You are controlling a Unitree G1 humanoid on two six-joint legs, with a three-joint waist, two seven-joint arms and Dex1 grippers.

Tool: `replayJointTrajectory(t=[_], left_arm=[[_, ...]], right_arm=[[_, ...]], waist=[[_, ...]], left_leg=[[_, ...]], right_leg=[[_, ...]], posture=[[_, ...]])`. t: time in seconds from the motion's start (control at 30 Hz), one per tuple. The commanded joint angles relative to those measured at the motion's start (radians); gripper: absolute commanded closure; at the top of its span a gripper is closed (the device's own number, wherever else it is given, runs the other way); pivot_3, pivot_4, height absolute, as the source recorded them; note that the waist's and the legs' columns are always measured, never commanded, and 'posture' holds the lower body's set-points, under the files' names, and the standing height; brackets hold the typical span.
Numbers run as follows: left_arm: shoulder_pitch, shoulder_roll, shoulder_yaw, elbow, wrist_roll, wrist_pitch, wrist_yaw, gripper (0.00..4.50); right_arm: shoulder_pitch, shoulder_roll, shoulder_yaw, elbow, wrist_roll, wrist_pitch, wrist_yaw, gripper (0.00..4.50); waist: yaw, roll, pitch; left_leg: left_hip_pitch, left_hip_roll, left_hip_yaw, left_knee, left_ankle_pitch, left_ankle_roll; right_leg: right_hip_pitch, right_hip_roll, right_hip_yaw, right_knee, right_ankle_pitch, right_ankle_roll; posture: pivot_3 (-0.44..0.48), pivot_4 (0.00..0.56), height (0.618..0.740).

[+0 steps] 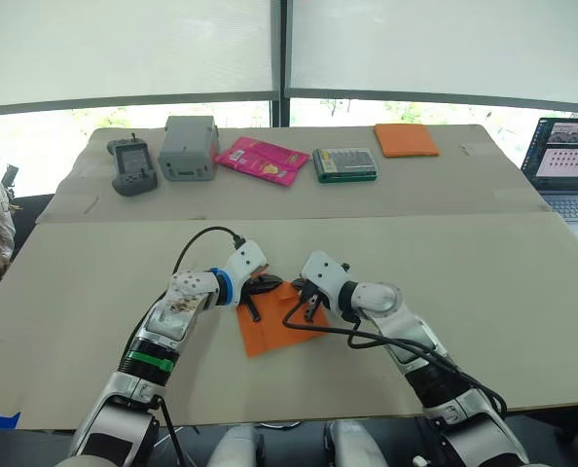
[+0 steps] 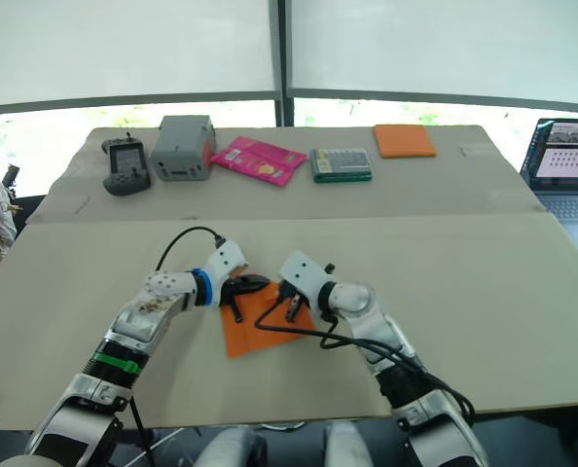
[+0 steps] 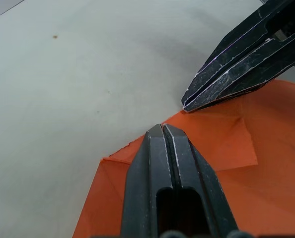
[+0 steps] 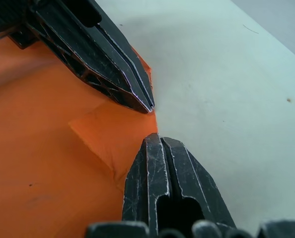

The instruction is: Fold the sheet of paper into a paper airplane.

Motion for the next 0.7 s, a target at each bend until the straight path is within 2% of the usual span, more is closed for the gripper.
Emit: replayJointTrajectory(t=[0.03,0.3,0.47,0.57,0.7], left_arm=[[0.011,0.008,-0.021,0.044,0.017,0.023,-0.007,4.5],[0.015,0.022,-0.024,0.045,0.02,0.005,-0.03,4.5],[0.019,0.022,-0.017,0.033,0.01,0.001,-0.04,4.5],[0.02,0.021,-0.016,0.03,0.01,-0.001,-0.044,4.5],[0.017,0.015,-0.01,0.021,0.004,0.004,-0.037,4.5]], right_arm=[[0.065,-0.046,-0.019,-0.039,0.0,0.05,-0.003,4.48],[0.221,-0.157,-0.071,-0.199,0.012,0.056,-0.013,4.48],[0.156,-0.128,-0.127,-0.237,0.065,-0.052,-0.029,4.48],[0.124,-0.111,-0.115,-0.243,0.078,-0.089,-0.026,4.48],[0.071,-0.052,-0.028,-0.145,0.066,-0.08,0.002,4.48]], waist=[[0.001,0.0,-0.001],[0.001,-0.001,-0.003],[0.0,-0.001,-0.003],[-0.001,-0.001,-0.003],[-0.002,-0.001,-0.003]], left_leg=[[0.0,0.0,0.0,0.0,0.0,0.0],[0.001,0.0,0.0,0.0,0.0,0.0],[0.001,0.0,0.0,0.0,0.0,0.0],[0.0,0.0,0.0,0.0,0.0,0.0],[0.0,0.0,0.0,0.0,0.0,0.0]], right_leg=[[0.0,0.0,0.0,0.0,0.0,0.0],[0.002,0.0,0.0,-0.001,0.0,0.001],[0.002,0.0,0.0,-0.001,-0.001,0.001],[0.001,0.001,0.0,-0.001,0.0,0.001],[0.001,0.001,0.0,-0.001,0.0,0.001]], posture=[[0.0,0.15,0.74],[0.0,0.15,0.74],[0.0,0.15,0.74],[0.0,0.15,0.74],[0.0,0.15,0.74]])
